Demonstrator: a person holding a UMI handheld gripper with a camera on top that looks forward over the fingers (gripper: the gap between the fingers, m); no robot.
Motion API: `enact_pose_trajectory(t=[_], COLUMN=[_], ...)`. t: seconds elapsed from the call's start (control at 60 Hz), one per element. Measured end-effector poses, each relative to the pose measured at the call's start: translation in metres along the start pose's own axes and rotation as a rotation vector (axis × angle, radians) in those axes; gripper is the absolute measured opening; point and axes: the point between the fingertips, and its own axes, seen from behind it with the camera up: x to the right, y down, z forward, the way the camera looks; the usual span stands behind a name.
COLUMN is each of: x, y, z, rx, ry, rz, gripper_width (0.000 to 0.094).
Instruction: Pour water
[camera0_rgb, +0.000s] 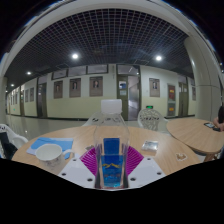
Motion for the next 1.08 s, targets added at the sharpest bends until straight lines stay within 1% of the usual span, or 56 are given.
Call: enact_pose_trajectory(t=[0.133, 0.2, 0.267, 0.3, 0.317, 0.35, 0.383, 0.417, 0.467, 0.483, 0.5, 0.517, 0.583, 0.617, 0.65, 0.733, 0.85, 0.9, 1.083], x=[-0.010, -0.006, -0.003, -0.009, -0.002, -0.002, -0.002, -0.009, -0.012, -0.012, -0.010, -0.011, -0.001, 0.002, -0.003, -0.012, -0.026, -0.037, -0.084], y=[0.020, 0.018, 0.019, 0.015, 0.016, 0.017, 0.019, 0.016, 0.026, 0.025, 0.025, 0.021, 0.022, 0.023, 0.017, 0.022, 0.030, 0.036, 0.041], z=[0.010, 0.009, 0.009, 0.016, 0.006, 0.005, 0.003, 0.006, 0.000, -0.003, -0.006, -0.008, -0.030, -0.041, -0.048, -0.082, -0.132, -0.152, -0.202], rx=[-0.034, -0.020, -0.022, -0.022, -0.022, -0.022, -0.026, -0.042, -0.066, -0.068, -0.069, -0.069, -0.076, -0.075, -0.072, -0.077, -0.105, -0.109, -0.127], ry=[0.002, 0.004, 0.002, -0.002, -0.009, -0.018, -0.031, -0.044, -0.054, -0.055, -0.053, -0.047, -0.023, -0.018, -0.019, -0.032, -0.043, -0.065, -0.198], rz=[-0.024, -0.017, -0.004, -0.003, -0.003, -0.007, -0.010, -0.011, -0.015, -0.016, -0.017, -0.019, -0.040, -0.054, -0.067, -0.078, -0.036, -0.011, 0.076], gripper_width=[0.0314, 0.0315, 0.0355, 0.0390, 0.0406, 0.0456, 0.0541, 0.0673, 0.0872, 0.0864, 0.0833, 0.0831, 0.0849, 0.0842, 0.0844, 0.0843, 0.0844, 0.0847, 0.0844])
